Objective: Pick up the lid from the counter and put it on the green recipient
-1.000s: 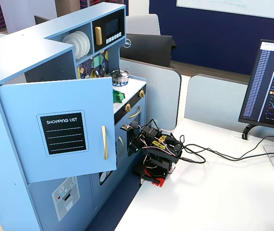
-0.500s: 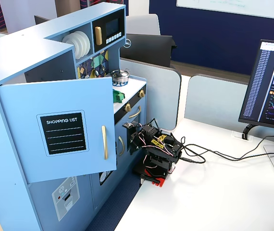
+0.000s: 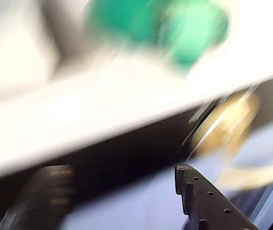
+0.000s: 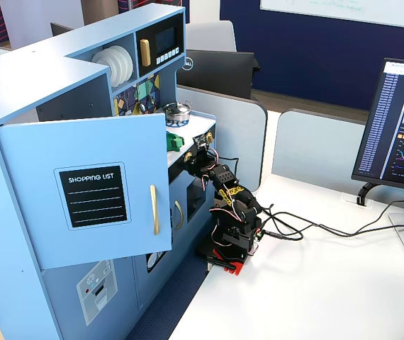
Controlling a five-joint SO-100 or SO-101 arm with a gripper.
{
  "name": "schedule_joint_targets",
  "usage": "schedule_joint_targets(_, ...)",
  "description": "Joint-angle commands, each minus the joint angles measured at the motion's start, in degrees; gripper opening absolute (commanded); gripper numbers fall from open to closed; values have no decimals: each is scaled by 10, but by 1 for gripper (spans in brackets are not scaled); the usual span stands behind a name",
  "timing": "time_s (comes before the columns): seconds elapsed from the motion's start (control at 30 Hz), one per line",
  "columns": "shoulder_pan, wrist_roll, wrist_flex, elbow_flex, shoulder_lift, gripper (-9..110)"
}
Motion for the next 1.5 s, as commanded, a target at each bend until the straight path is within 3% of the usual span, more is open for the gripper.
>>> schedule_joint_targets(0.0, 45, 2, -88, -39, -18, 45)
schedule_joint_targets(0.2, 74, 1, -171, -39, -65, 51)
schedule_joint_targets(0.47, 76, -5, -239, -49, -139, 49)
schedule_joint_targets(1.47, 29, -4, -288, -285, -438, 39)
